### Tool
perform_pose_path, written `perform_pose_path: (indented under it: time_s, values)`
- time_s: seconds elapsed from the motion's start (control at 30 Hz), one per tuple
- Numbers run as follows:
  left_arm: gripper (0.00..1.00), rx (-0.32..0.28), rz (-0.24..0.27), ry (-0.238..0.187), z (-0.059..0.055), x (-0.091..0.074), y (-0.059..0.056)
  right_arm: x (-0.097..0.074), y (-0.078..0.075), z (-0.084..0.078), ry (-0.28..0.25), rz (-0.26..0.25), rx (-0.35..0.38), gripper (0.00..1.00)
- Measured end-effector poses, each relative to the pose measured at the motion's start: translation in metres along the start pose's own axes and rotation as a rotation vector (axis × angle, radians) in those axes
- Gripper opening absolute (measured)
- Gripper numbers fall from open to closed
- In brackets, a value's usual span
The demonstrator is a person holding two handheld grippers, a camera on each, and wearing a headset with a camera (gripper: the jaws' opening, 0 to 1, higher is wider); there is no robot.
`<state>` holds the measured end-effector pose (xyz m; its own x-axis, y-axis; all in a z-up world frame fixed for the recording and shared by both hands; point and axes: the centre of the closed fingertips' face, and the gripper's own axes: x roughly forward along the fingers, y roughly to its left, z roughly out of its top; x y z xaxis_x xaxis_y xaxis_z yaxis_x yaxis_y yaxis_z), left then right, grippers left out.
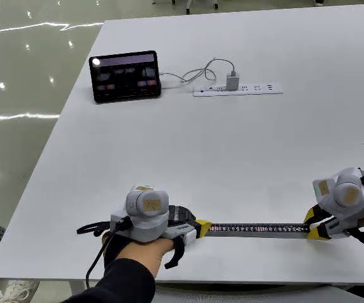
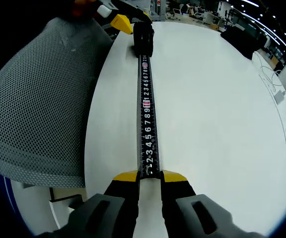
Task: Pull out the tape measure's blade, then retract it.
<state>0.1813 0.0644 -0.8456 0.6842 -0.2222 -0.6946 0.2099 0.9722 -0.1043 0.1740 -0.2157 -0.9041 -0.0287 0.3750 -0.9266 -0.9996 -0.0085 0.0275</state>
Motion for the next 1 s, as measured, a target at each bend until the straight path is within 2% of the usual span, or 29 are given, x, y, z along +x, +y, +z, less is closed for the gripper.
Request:
perform_pose_path:
  time_s: [0.07,0.27,0.33,0.5,0.57,0.77,0.83,1.0]
  values:
    - [0.95,-0.013,-0.006,0.003,-0.001,0.0,-0.001,0.0,0.001,0.002,0.006,0.001,-0.04,0.12]
    - [0.9,-0.011,-0.012,0.002,-0.002,0.002,-0.004,0.001,-0.002,0.0,0.014,0.005,0.01,0.12]
    - [0.88,-0.017,-0.019,0.008,-0.004,0.003,-0.006,0.002,-0.002,0.0,0.019,-0.007,-0.064,0.11]
    - [0.82,-0.04,-0.004,0.031,-0.01,0.008,-0.002,0.001,-0.002,0.0,0.032,0.002,-0.017,0.11]
    - [0.82,-0.054,-0.015,0.049,-0.015,0.012,-0.003,0.002,-0.003,0.001,0.029,0.005,0.016,0.11]
    - [0.77,-0.063,-0.011,0.066,-0.017,0.014,-0.006,0.002,-0.001,0.0,0.03,-0.006,-0.003,0.11]
    - [0.77,-0.112,0.006,0.072,-0.017,0.016,-0.004,0.002,-0.002,0.0,0.026,-0.007,0.027,0.11]
    - [0.68,-0.119,0.027,0.095,-0.023,0.019,0.001,0.002,-0.002,0.0,0.039,-0.002,0.051,0.11]
